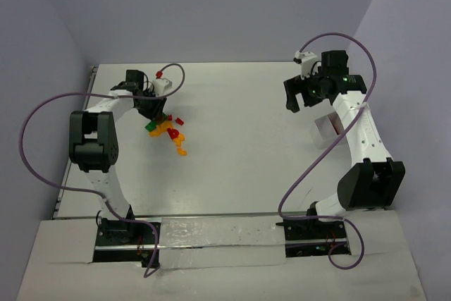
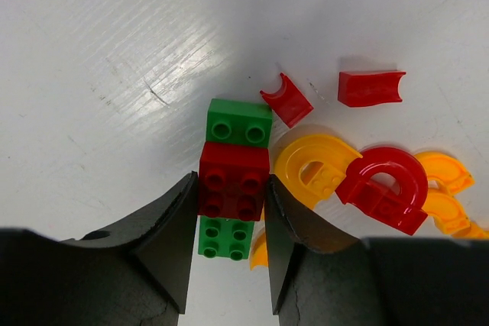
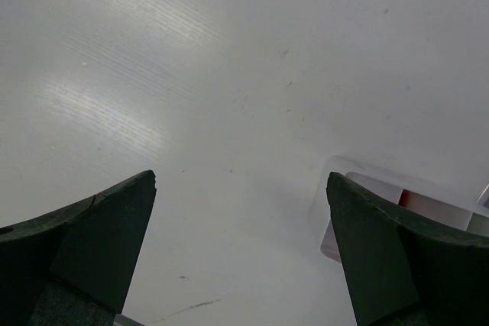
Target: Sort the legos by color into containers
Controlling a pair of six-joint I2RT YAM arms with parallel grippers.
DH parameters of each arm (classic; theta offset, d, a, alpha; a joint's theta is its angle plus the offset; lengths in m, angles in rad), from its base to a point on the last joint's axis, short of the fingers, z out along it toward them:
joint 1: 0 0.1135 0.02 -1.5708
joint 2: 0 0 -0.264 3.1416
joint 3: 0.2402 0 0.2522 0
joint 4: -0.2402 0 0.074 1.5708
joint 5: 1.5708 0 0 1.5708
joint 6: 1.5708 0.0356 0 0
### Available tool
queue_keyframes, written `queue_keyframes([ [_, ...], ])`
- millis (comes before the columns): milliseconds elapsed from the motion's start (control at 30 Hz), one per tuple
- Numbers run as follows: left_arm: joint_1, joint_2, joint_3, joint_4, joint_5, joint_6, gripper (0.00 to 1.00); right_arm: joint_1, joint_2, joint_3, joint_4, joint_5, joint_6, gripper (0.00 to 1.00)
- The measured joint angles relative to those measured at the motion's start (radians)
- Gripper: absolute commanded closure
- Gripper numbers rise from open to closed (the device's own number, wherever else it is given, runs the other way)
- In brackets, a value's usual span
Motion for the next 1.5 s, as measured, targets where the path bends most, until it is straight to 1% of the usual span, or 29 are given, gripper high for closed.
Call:
queue_keyframes([
  [200,0.001,0.001,0.007,-0.015,0.002,0.005,0.88,0.032,0.000,0.000,0.004,-0.051,0.028,0.04],
  [233,0.001,0.001,0.012,-0.024,0.002,0.005,0.94,0.035,0.000,0.000,0.008,-0.063,0.038,0.06],
  [300,0.001,-0.002,0.028,-0.043,0.002,0.005,0.99,0.043,-0.003,-0.003,0.026,-0.097,0.070,0.08],
  [433,-0.005,-0.065,0.057,-0.077,0.014,0.004,1.00,0.062,-0.028,-0.045,0.093,-0.177,0.168,0.13],
  [500,-0.022,-0.130,0.060,-0.084,0.018,0.003,1.00,0.074,-0.040,-0.063,0.124,-0.226,0.236,0.16],
  [567,-0.063,-0.216,0.060,-0.087,0.020,0.001,1.00,0.087,-0.044,-0.075,0.158,-0.274,0.304,0.19],
  [633,-0.129,-0.302,0.058,-0.081,0.021,-0.008,1.00,0.097,-0.043,-0.086,0.195,-0.319,0.369,0.22],
  [733,-0.266,-0.417,0.029,-0.060,0.037,-0.034,1.00,0.109,-0.041,-0.103,0.248,-0.378,0.468,0.25],
  [833,-0.399,-0.478,-0.013,-0.046,0.047,-0.078,1.00,0.122,-0.035,-0.113,0.307,-0.434,0.566,0.27],
  [967,-0.525,-0.482,-0.038,-0.046,0.035,-0.129,1.00,0.174,-0.006,-0.113,0.369,-0.488,0.653,0.31],
  [1133,-0.624,-0.479,-0.040,-0.046,0.007,-0.162,1.00,0.273,0.021,-0.139,0.400,-0.516,0.693,0.34],
  [1300,-0.664,-0.479,-0.040,-0.045,-0.022,-0.175,1.00,0.338,0.055,-0.151,0.402,-0.523,0.699,0.38],
  [1500,-0.677,-0.477,-0.040,-0.045,-0.050,-0.182,1.00,0.353,0.087,-0.153,0.401,-0.523,0.698,0.40],
])
